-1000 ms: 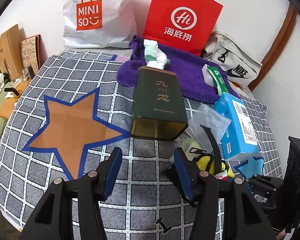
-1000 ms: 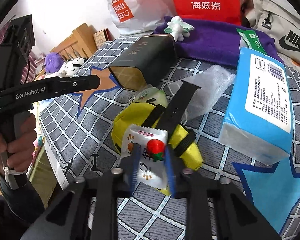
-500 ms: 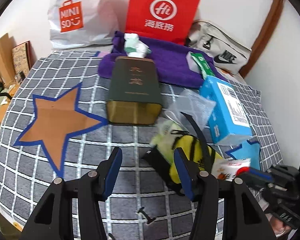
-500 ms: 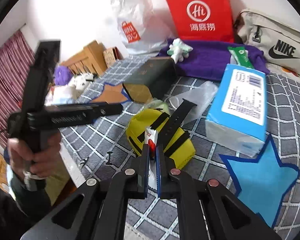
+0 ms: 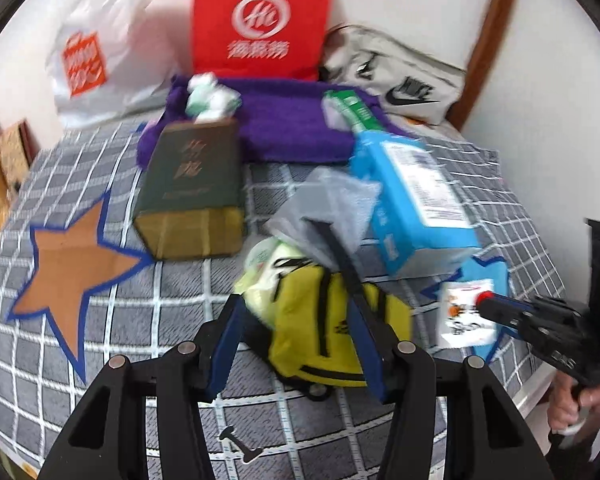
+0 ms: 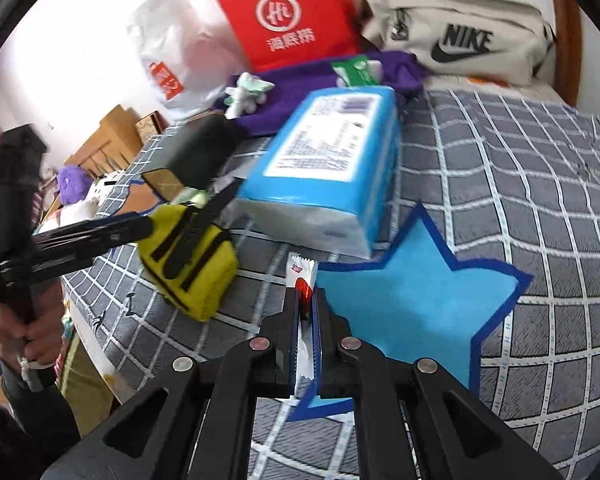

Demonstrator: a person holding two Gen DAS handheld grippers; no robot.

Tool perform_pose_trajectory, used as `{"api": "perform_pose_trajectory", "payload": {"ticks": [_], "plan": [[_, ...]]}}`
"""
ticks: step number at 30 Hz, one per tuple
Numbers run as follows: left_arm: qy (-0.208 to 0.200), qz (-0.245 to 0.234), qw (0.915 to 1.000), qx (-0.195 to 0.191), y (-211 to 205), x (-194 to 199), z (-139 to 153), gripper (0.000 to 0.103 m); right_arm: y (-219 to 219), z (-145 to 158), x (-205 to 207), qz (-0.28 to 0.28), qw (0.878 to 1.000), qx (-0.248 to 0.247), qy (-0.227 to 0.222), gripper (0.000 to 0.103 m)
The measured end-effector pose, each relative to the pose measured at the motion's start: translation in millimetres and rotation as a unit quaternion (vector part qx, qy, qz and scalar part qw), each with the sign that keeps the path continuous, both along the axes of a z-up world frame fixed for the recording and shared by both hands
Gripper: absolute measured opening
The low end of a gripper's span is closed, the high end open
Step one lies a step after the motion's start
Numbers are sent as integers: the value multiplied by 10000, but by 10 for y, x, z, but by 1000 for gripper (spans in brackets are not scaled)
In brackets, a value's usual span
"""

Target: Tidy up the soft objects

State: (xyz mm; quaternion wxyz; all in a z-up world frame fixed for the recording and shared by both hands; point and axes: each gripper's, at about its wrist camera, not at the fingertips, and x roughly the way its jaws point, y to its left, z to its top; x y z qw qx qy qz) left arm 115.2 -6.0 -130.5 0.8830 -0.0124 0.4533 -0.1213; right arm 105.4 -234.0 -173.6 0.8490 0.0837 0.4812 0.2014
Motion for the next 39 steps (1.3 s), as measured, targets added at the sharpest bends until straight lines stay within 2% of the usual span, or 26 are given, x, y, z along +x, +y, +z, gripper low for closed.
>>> {"api": "perform_pose_trajectory", "payload": {"ticks": [3,5,9,12,16,17,20,29,31,33,34,36,39], "plan": [[-70,-287,9996,4,-195,-28,41,50,-46,-63,27,-43,10000,-42,27,8],[-21,-410,9991,137,-343,-5,-3,50,-74,-88,31,-52,10000,-22,46,9],[223,-333,9978,537,-534,98,-215,50,-115,-149,29,-27,9999,71,101,10],[181,-254,9961,829,-620,144,-309,50,-120,-175,29,-3,9999,65,123,18],[107,-136,9935,1128,-688,187,-340,32,-115,-184,25,8,9999,-60,101,23],[76,-136,9927,1197,-694,193,-346,22,-120,-185,28,12,9999,-35,108,23],[106,-198,9940,1067,-688,197,-332,20,-121,-180,38,12,9999,18,121,31],[-14,-102,9993,366,-389,62,-98,20,-45,-102,-3,70,10000,20,28,34],[-85,-62,9996,261,-315,24,-35,20,10,-109,-9,75,10000,-31,49,47],[-168,-1,9997,202,-228,-27,32,19,66,-111,-20,93,9999,-57,69,51],[-207,40,9996,200,-187,-39,56,5,89,-114,-24,111,9999,-56,75,54],[-259,95,9996,114,-81,-79,120,5,149,-125,-25,136,9998,-95,91,60],[-407,181,9990,96,58,-133,188,5,264,-176,-18,148,9993,-328,130,61]]}}
